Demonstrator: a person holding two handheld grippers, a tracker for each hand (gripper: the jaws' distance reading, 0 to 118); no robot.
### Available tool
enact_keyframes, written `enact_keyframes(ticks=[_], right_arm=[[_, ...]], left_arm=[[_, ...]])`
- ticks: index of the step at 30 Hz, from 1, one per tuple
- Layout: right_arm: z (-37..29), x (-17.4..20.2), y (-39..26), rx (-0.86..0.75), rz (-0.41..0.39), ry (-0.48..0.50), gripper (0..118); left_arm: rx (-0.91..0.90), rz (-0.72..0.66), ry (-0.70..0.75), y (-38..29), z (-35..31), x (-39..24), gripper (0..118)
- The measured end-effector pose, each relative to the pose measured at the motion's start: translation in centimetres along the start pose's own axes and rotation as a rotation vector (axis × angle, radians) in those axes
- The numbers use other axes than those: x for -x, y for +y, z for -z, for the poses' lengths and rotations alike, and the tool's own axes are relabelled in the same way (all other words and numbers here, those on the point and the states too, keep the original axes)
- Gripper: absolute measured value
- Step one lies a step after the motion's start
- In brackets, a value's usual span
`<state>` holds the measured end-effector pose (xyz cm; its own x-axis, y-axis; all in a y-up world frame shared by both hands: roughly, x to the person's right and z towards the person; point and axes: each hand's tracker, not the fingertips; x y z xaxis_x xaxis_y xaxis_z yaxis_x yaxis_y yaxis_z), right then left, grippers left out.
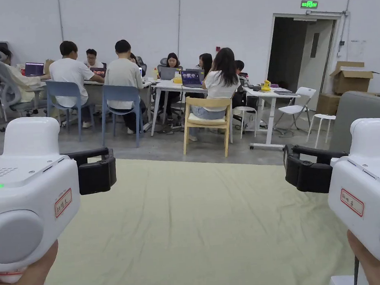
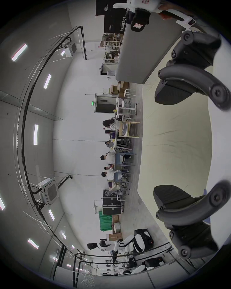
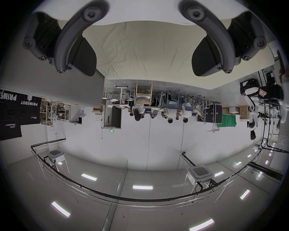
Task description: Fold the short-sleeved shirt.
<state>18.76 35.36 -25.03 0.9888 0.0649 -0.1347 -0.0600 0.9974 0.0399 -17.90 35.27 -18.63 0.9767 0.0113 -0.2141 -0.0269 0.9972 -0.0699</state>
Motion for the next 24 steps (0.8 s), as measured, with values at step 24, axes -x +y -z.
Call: enact_keyframes(ticks=[24], right_arm=[[0.04,-0.1,0.1,0.014,-0.006,-0.003,118]], left_arm=[[-0.003,0.012,-0.007,0.31,0.23,-0.61,110]])
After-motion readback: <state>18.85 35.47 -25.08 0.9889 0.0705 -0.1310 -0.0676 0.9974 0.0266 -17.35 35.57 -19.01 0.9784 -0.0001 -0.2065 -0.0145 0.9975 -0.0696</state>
